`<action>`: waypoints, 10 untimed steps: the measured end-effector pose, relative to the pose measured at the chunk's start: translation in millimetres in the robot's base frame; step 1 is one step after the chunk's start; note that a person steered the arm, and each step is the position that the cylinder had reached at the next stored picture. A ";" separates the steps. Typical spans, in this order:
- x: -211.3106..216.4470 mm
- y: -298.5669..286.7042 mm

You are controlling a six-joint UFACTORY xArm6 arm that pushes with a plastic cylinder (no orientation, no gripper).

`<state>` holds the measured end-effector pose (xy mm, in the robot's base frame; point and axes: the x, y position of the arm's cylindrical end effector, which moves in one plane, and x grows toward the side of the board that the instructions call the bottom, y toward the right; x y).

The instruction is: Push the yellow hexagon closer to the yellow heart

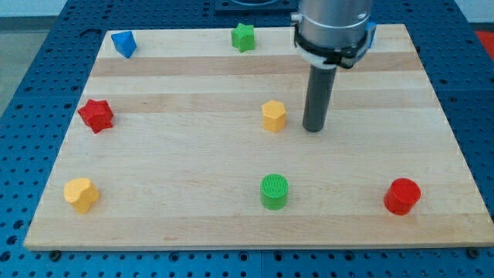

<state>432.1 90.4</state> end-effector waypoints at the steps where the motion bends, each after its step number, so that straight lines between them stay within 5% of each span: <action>1: -14.5 -25.2; 4: 32.6 -255.9; 6: -7.4 -247.3; 9: 60.2 -311.1; 10: 50.4 -311.5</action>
<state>482.5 -221.1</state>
